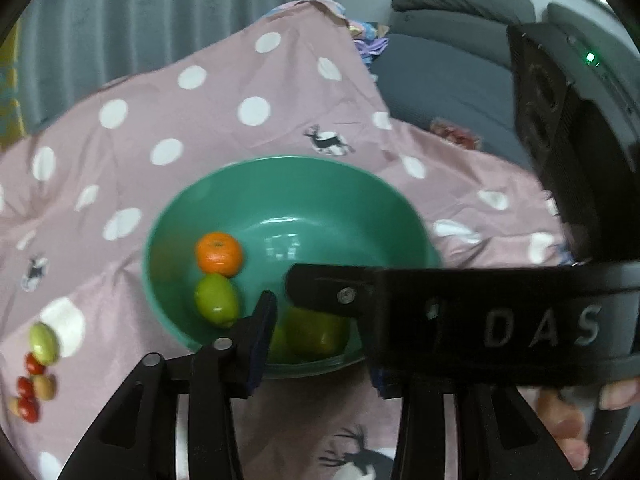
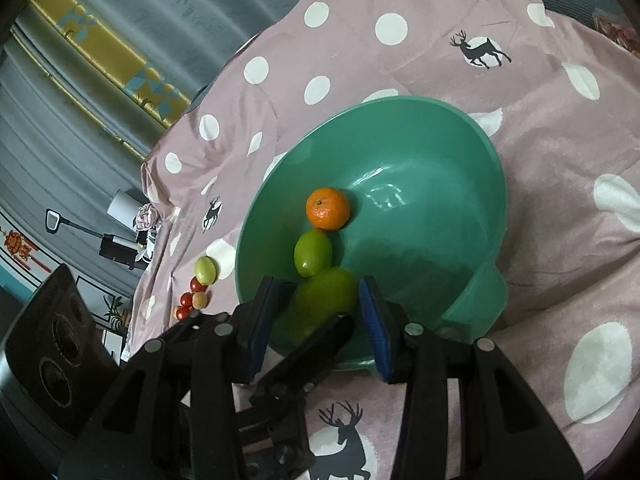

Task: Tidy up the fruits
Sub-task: 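Lower the green fruit into the bowl and open the right gripper, then move the open right gripper back to the remaining fruits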

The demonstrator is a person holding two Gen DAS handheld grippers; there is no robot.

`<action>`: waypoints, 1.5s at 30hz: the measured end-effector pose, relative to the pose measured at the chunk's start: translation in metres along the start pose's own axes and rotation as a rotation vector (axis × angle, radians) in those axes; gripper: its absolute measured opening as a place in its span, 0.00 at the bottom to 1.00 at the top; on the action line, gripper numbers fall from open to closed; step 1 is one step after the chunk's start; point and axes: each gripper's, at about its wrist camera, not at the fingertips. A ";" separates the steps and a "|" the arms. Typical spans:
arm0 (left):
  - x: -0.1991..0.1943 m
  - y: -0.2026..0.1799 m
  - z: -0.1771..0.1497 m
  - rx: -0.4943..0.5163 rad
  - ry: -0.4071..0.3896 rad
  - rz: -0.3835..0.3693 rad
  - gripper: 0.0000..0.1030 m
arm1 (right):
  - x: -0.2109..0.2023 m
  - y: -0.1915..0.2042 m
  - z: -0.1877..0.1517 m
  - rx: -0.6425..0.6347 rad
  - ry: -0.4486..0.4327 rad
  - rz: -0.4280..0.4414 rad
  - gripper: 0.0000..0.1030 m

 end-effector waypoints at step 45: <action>-0.127 0.154 -0.186 -0.315 0.021 0.276 0.98 | 0.168 0.160 -0.055 -0.146 0.240 -0.057 0.95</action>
Point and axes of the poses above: each gripper's, at about its wrist camera, not at the fingertips, and x roughly the way its jaws point, y to its left, z to its top, and after that the axes turned 4 degrees about z, right-handed
